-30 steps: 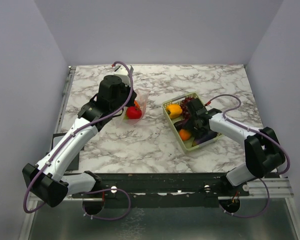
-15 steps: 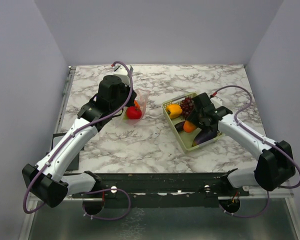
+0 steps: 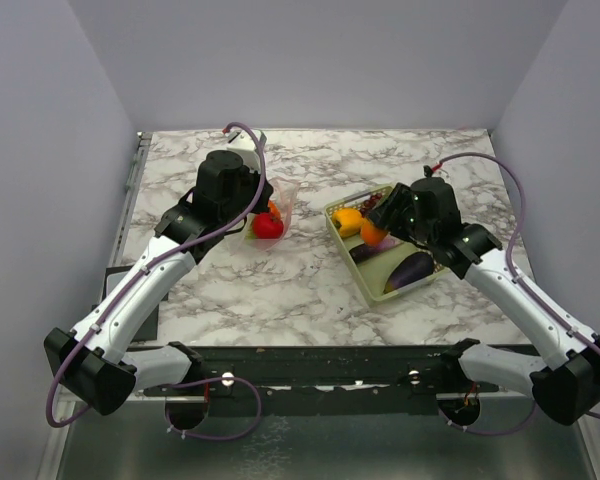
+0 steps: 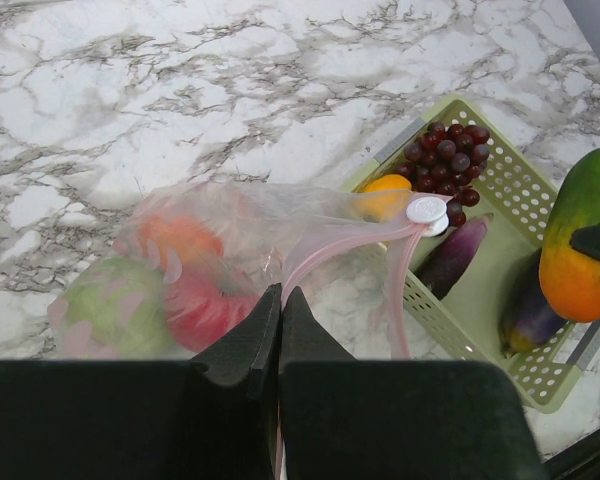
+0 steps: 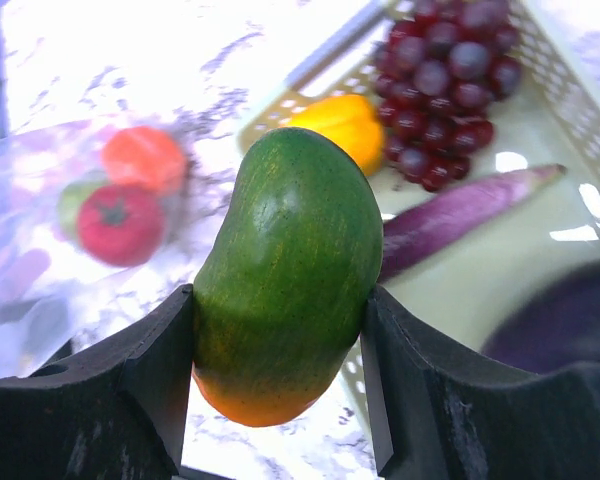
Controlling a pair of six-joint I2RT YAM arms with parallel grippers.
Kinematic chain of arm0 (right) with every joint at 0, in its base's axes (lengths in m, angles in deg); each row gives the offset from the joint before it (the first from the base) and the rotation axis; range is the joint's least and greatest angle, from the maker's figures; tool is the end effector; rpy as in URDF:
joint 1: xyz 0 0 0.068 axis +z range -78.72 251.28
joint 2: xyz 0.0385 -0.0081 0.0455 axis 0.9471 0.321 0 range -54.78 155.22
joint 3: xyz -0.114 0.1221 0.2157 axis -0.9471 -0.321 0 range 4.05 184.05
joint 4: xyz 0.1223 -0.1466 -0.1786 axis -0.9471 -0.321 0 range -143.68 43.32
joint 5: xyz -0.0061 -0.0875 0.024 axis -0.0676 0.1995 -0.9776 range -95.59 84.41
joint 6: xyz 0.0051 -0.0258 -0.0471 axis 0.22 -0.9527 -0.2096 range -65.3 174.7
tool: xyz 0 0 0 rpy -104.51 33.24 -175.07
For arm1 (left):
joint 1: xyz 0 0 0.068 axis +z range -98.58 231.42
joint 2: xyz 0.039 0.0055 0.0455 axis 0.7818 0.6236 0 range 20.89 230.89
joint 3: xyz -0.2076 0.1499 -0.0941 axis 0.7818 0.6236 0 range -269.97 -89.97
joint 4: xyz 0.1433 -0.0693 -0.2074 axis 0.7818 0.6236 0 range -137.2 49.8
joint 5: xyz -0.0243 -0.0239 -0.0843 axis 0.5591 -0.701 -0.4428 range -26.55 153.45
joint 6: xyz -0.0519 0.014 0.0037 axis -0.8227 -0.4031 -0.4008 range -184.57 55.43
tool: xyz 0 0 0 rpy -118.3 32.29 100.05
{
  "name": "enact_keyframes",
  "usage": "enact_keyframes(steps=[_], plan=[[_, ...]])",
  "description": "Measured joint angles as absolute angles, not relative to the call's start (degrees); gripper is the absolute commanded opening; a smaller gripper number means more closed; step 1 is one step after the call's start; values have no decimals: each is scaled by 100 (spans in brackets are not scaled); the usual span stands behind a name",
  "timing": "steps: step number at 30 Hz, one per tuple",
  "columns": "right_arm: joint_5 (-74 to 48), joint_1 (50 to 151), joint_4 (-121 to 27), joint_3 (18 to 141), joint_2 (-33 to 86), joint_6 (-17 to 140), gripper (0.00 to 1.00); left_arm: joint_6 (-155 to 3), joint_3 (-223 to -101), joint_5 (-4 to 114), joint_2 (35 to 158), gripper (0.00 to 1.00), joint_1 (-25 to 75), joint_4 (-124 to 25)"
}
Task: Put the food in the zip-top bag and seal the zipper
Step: Place the fake fruit in the zipper food storage bag.
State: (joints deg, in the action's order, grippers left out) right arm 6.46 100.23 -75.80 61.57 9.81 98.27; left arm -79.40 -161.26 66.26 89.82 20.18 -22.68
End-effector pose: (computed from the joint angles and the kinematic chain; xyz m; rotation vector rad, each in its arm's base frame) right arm 0.2180 0.1122 0.3170 0.4012 2.1915 0.4782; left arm 0.2308 -0.1380 0.3886 0.2514 1.9721 -0.4783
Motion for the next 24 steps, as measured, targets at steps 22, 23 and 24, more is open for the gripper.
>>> enact_keyframes(steps=[22,23,24], plan=[[-1124,11961,-5965,7434,1519,9353,1,-7975,-16124,6626,8944,0,2018,-2268],[-1131,12034,-5911,7434,1596,9371,1,-7975,-16124,6626,8944,0,2018,-2268],[-1133,12086,-5869,7434,1666,9388,0,-7975,-16124,6626,8944,0,2018,-2268]])
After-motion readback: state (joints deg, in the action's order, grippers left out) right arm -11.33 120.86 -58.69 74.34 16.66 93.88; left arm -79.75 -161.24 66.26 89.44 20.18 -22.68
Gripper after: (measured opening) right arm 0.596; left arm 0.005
